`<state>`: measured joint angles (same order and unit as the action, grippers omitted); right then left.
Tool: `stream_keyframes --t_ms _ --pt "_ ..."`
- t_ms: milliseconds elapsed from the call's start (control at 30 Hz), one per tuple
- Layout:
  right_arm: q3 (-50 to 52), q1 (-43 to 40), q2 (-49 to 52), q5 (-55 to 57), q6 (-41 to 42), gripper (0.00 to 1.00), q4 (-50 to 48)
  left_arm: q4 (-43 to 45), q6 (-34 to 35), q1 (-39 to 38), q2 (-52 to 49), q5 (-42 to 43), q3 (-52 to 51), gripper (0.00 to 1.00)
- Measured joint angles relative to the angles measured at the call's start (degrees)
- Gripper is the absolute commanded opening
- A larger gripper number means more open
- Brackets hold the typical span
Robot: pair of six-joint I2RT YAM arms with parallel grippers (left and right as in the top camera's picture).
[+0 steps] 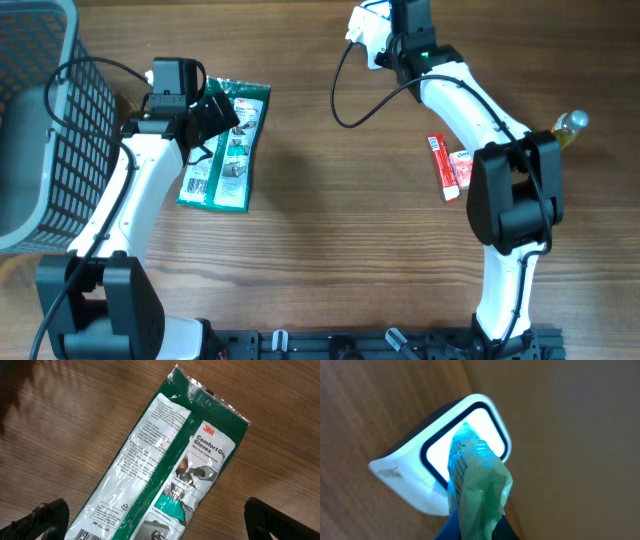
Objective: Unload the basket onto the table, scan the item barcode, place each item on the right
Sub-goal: 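Carry the green pouch with the right gripper to the scanner window, then lower the green pouch near the red tube at right and release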
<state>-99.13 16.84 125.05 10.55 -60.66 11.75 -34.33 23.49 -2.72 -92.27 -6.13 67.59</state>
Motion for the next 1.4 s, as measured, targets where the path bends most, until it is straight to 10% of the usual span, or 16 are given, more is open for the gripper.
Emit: stream_keyframes --t_ms 200,533,667,700,733,1033,1067,1167,1400 --pt "0.50 0.00 -5.18 -0.66 8.39 0.04 4.96 -0.02 0.00 0.00 0.00 0.00 -0.02 1.00" --pt "3.78 0.00 -18.25 -23.12 32.52 0.08 61.48 0.07 0.17 0.00 -0.02 0.02 -0.02 1.00" --pt "10.62 0.00 -18.23 -25.35 37.27 0.28 63.69 0.02 0.20 0.00 -0.04 0.00 -0.02 1.00" --pt "12.68 0.00 -18.25 -25.51 37.97 0.73 62.40 0.02 0.20 0.00 -0.04 0.00 -0.02 1.00" --pt "14.12 0.00 -18.25 -25.49 38.07 0.80 61.20 0.02 0.17 0.00 -0.04 0.00 -0.02 1.00" --pt "18.43 0.66 -18.16 -14.60 64.17 1.00 36.83 0.02 0.20 0.00 -0.04 0.02 -0.02 1.00" --pt "18.43 1.27 -18.16 -16.41 67.25 1.00 36.83 0.00 0.20 0.00 -0.04 0.02 -0.02 1.00" --pt "18.43 3.76 -18.16 -25.29 76.46 0.24 38.12 -0.02 0.20 0.00 -0.04 0.02 -0.02 1.00" --pt "18.69 5.64 -18.16 -25.77 94.97 0.29 50.45 0.02 0.20 0.00 -0.04 0.02 -0.02 1.00"
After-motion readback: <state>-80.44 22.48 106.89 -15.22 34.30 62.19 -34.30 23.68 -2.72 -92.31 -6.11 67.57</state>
